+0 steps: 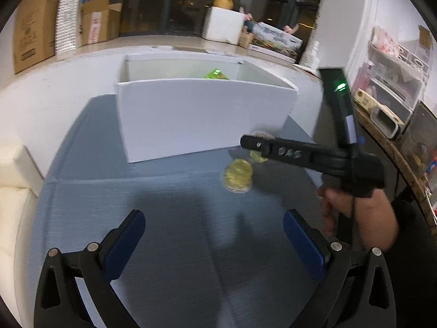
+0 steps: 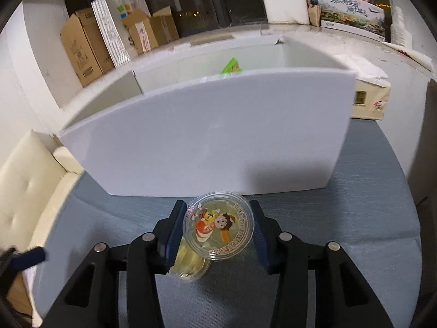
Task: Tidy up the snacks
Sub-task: 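Grasp the last cartoon-lid cup with the right gripper while the left grasps a clear cup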
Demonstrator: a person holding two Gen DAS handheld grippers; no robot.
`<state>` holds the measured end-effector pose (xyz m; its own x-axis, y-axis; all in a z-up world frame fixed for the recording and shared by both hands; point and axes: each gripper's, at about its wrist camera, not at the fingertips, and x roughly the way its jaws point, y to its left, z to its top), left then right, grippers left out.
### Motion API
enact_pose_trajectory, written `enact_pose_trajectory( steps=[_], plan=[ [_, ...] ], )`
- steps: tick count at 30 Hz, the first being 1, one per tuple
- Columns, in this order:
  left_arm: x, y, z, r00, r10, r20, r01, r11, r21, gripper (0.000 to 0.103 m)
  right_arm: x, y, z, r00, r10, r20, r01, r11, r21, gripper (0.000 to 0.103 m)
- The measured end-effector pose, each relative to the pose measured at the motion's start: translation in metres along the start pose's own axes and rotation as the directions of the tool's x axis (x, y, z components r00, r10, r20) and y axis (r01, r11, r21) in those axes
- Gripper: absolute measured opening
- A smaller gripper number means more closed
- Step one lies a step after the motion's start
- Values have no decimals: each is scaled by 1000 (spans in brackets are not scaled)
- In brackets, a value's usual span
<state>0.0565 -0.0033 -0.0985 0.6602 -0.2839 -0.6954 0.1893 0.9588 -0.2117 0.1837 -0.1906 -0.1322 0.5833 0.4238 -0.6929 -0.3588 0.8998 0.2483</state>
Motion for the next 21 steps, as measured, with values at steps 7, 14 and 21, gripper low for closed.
enact_pose_trajectory(
  steps=[7,14,21],
  plan=[
    [50,-24,17,998,-2,-61,6,997,77,103,-81,-14,-18,993,16,118,-21,999,40,50],
    [100,-32,40,996,-18,-85,26,995,100,102,-121,-36,-47,988,-25,151,8,993,114,50],
    [113,-25,39,995,-7,-101,16,996,87,38,-120,-44,-53,990,-11,137,-9,990,140,50]
  ],
)
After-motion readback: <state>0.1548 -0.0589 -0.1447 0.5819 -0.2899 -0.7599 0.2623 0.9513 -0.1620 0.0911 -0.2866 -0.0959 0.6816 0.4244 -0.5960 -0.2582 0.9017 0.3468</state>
